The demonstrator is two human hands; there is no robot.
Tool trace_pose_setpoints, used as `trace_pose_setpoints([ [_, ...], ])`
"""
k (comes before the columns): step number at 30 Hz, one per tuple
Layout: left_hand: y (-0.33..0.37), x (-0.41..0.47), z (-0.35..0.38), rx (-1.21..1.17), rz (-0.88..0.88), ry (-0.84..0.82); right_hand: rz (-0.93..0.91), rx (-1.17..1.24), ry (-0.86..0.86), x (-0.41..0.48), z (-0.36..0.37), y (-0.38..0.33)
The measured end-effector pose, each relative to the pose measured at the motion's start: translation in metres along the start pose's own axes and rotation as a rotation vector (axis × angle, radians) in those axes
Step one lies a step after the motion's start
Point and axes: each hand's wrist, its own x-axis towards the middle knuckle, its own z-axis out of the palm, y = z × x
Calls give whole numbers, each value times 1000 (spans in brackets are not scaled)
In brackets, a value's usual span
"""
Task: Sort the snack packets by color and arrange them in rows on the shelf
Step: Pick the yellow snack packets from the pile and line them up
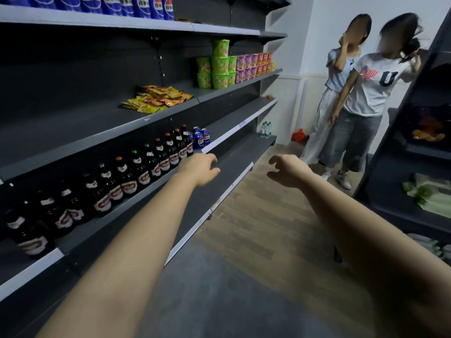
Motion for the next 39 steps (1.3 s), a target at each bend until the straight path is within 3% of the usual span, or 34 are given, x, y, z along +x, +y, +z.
trace_pose_setpoints([
  [15,-36,172,30,61,-81,-29,-107,-27,-37,197,23,28],
  [39,-180,438,27,82,-182,29,-199,11,-43,525,68,-21],
])
